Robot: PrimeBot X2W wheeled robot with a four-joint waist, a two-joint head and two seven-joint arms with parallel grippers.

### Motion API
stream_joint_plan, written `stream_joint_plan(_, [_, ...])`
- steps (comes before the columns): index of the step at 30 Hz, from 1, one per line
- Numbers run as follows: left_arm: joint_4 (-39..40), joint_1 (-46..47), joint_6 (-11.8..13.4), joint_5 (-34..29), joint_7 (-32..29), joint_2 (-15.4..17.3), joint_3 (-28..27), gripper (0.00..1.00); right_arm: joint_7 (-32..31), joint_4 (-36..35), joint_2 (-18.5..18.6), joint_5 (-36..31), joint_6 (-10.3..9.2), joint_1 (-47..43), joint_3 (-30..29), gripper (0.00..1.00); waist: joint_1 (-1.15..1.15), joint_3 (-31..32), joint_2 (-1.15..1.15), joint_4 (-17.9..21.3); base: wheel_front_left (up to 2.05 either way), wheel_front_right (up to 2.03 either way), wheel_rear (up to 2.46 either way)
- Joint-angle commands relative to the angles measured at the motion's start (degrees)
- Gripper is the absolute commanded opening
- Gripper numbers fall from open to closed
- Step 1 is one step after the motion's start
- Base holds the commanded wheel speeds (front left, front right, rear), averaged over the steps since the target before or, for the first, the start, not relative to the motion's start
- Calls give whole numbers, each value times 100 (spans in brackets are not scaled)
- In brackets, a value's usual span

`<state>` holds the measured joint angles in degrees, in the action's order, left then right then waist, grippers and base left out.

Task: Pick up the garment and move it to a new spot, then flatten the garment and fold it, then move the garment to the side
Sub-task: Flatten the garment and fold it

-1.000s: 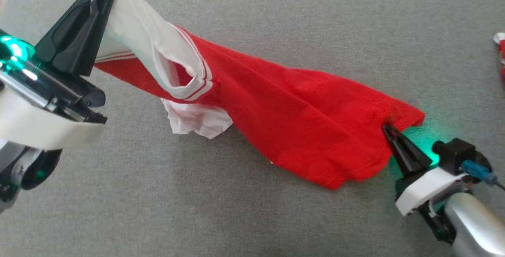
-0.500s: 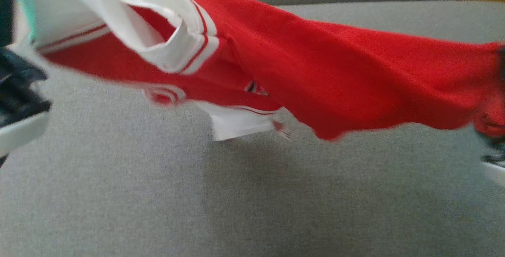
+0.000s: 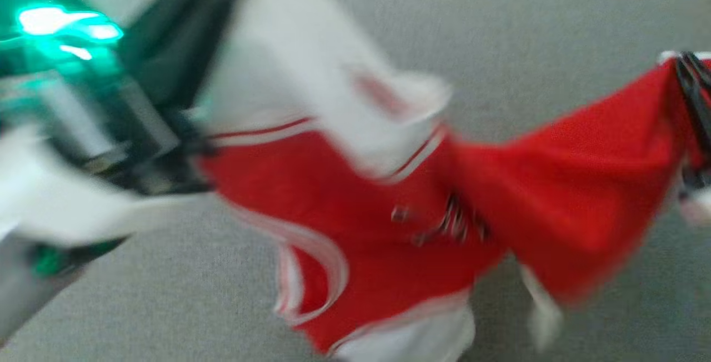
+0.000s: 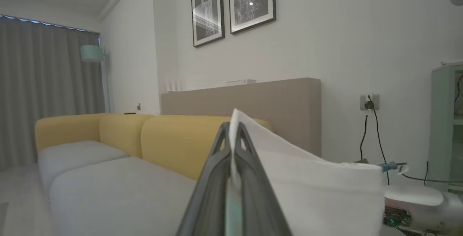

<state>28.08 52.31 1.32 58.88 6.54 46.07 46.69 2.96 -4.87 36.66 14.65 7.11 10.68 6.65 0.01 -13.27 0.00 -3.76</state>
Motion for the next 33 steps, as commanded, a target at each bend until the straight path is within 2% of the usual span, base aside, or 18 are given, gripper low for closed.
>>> stream_joint_plan(1, [-212, 441, -100, -182, -59, -37, -179, 0, -11, 270, 233, 71, 37, 565, 228, 0, -1, -487, 0, -116, 0, 0, 0])
stream_joint_plan(3, [-768, 677, -253, -356, -80, -432, 38, 0, 90, 1050, 325, 46, 37, 1262, 750, 0, -1, -758, 0, -166, 0, 0, 0])
stream_joint_plan(6, [-1685, 1034, -429, -819, 26, -847, 284, 0, 421, 2110, 151, 136, 37, 2207, 1367, 0, -1, -1014, 0, -192, 0, 0, 0])
stream_joint_plan(7, [-1981, 1117, -461, -960, 109, -970, 343, 0, 559, 2406, 78, 141, 37, 2450, 1493, 78, -1, -1061, 0, -185, 0, 0, 0])
stream_joint_plan(8, [-2268, 1186, -484, -1100, 201, -1070, 396, 0, 735, 2659, 5, 78, 37, 2650, 1586, 100, -1, -1087, 0, -172, 0, 0, 0])
stream_joint_plan(11, [-3063, 1295, -485, -1464, 485, -1226, 467, 0, 1072, 3137, -234, -206, 37, 2942, 1708, 100, -1, -1093, 0, -59, 0, 0, 0])
stream_joint_plan(14, [-3703, 1307, -412, -1724, 671, -1225, 426, 0, 1187, 3061, -521, -340, 37, 2742, 1718, 100, -1, -1046, 0, 97, 0, 0, 0])
stream_joint_plan(17, [-4199, 1309, -321, -1915, 788, -1210, 273, 0, 1199, 2377, -688, -439, 37, 2184, 1694, 100, -1, -1011, 0, 221, 0, 0, 0])
stream_joint_plan(20, [-4553, 1264, -343, -1984, 829, -1265, 120, 0, 1201, 1608, -784, -535, 37, 1423, 1728, 100, -1, -979, 0, 297, 0, 0, 0])
stream_joint_plan(27, [-4965, 1176, -470, -2279, 843, -1410, -202, 0, 1203, 836, -962, -866, 37, 148, 1923, 100, -1, -870, 0, 389, 0, 0, 0])
stream_joint_plan(33, [-5045, 990, -633, -2482, 844, -1575, -555, 0, 1203, 1003, -1097, -1273, 37, -278, 1989, 100, -1, -783, 0, 426, 0, 0, 0])
